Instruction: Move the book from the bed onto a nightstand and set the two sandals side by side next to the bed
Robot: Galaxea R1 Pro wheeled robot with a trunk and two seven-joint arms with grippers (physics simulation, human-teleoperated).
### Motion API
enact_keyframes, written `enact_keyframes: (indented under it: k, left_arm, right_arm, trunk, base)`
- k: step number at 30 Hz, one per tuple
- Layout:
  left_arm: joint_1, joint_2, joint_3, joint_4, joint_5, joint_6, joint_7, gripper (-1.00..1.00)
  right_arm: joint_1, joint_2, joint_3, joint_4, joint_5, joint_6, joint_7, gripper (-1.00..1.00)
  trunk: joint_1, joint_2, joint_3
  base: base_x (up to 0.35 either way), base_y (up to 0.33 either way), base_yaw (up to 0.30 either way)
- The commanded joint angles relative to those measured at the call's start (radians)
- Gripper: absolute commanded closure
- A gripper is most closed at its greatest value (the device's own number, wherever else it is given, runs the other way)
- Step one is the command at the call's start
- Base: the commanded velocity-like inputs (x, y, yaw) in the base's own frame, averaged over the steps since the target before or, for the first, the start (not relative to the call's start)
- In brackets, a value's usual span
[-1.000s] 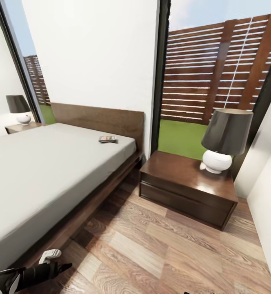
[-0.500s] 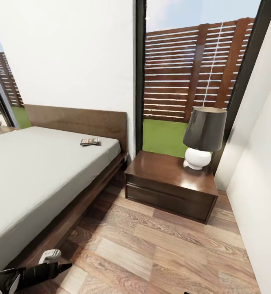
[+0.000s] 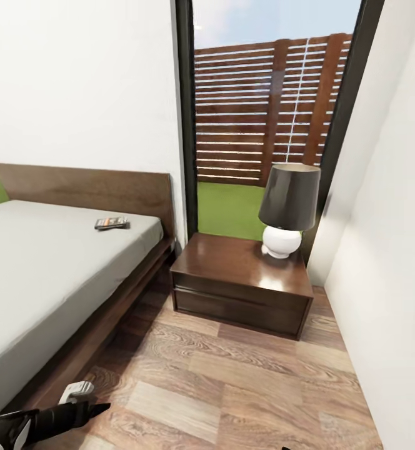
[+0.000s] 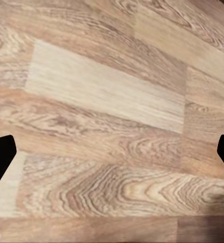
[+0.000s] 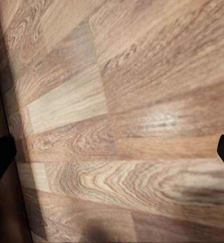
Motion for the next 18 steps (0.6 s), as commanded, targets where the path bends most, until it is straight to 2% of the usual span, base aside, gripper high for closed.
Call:
enact_keyframes:
  k: [1,18]
  left_arm:
    - [-0.001,0.0,0.008,-0.001,-0.004,0.01,-0.006,-1.0]
    - [-0.001,0.0,0.009,-0.001,-0.005,0.01,-0.006,-1.0]
  right_arm:
    - [-0.001,0.0,0.0,0.003,-0.009,0.01,0.005,-1.0]
    - [-0.001,0.0,0.0,0.003,-0.008,0.009,0.008,-1.0]
  trunk:
    - [0.0,0.0,-0.001]
    - [0.0,0.0,-0.001]
  base:
    - [0.153,0.0,-0.071]
    - [0.19,0.006,-0.03]
